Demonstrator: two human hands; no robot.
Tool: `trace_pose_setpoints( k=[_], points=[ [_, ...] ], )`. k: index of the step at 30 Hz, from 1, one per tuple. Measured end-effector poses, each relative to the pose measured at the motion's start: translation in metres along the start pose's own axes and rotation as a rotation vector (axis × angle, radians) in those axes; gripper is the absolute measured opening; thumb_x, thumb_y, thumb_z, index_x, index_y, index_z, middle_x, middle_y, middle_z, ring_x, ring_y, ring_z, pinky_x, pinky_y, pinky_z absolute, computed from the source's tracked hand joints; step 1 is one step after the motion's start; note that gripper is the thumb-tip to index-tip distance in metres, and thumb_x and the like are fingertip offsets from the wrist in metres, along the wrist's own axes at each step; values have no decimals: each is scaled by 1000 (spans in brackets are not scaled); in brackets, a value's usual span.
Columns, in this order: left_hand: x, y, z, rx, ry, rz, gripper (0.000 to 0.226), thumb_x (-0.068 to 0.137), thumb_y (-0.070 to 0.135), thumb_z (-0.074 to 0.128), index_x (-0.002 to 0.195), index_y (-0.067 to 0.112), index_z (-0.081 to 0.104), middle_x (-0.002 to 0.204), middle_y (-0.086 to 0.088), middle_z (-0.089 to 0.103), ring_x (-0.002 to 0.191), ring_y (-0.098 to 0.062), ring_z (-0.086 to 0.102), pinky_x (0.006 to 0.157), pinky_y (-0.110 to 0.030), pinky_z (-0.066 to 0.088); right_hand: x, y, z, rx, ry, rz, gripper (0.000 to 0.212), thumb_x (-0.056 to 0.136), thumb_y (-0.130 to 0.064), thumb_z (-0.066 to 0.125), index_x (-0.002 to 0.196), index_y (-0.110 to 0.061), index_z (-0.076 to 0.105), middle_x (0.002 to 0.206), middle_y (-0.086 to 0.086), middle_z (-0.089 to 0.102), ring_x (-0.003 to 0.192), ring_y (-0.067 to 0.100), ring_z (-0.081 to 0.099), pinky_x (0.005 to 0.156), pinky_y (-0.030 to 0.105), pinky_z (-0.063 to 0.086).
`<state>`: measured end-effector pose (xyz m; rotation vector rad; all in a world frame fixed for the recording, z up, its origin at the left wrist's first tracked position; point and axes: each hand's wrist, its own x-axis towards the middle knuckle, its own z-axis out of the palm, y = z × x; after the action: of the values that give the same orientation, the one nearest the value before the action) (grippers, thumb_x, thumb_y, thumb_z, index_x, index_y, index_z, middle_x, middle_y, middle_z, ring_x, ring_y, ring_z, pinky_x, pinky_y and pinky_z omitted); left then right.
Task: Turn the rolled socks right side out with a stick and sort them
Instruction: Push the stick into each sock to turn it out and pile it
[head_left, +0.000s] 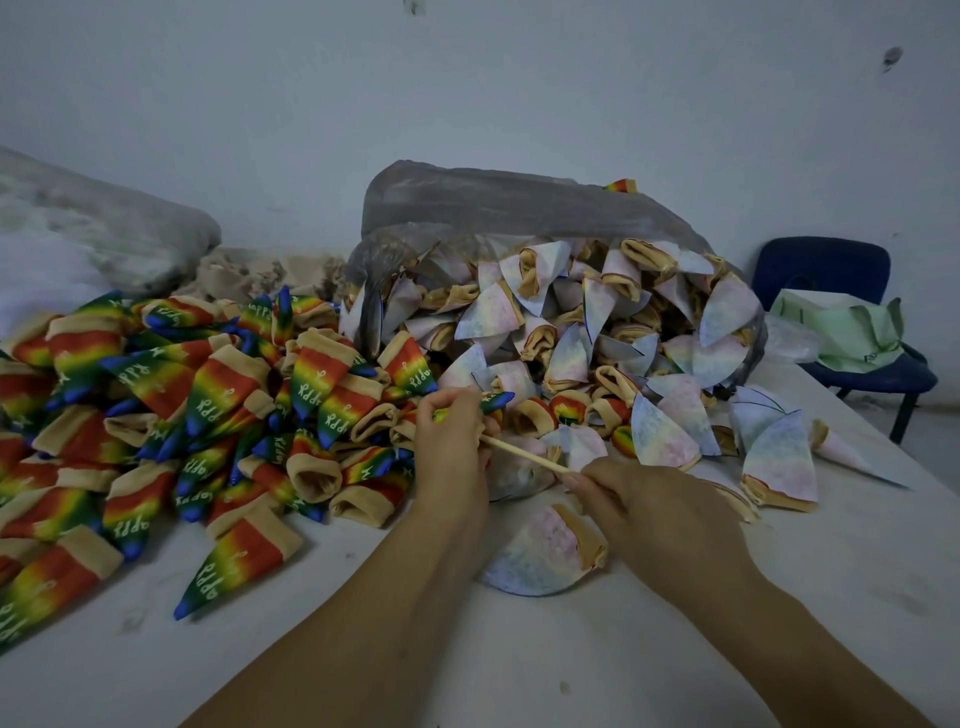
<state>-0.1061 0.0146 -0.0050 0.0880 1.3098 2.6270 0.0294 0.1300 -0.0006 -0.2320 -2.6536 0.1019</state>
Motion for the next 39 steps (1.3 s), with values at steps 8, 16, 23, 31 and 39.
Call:
trace_pose_setpoints(
  k=[8, 16, 23, 31, 39],
  points=[
    [0, 11, 3, -545, -282, -264, 40, 97, 40, 50, 66, 15, 49, 43, 7, 26, 32, -5, 26, 34, -17, 27, 1, -14, 10, 349, -102, 146, 26, 94, -50, 43, 76, -39, 58, 61, -7, 57, 58, 7, 54, 50, 21, 37],
    [-6, 2, 8, -375, -320, -354, 45, 80, 27, 65, 44, 19, 38, 44, 4, 30, 39, -10, 35, 41, -22, 38, 1, -5, 6, 416, -111, 161, 33, 92, -51, 44, 72, -30, 60, 62, -6, 60, 58, 6, 54, 52, 25, 40],
    [15, -18, 30, -297, -279, -333, 41, 94, 22, 59, 55, 14, 53, 58, 0, 49, 53, -12, 57, 56, -25, 50, -1, 24, 4, 265, -28, 182, 39, 85, -65, 27, 64, -41, 48, 50, -10, 49, 53, 3, 51, 47, 21, 36],
    [13, -28, 25, -365, -414, -417, 36, 81, 19, 64, 51, 17, 44, 50, 2, 37, 46, -10, 46, 47, -24, 48, 2, 19, 19, 259, -110, 234, 42, 92, -58, 28, 87, -29, 58, 80, -5, 68, 72, 7, 61, 68, 34, 51],
    [15, -37, 26, -219, -360, -325, 58, 93, 38, 57, 42, 18, 38, 45, -3, 40, 46, -15, 47, 50, -25, 46, 6, 4, 22, 530, -190, 402, 38, 94, -46, 45, 59, -34, 54, 56, -18, 60, 63, -5, 55, 59, 13, 41]
  ],
)
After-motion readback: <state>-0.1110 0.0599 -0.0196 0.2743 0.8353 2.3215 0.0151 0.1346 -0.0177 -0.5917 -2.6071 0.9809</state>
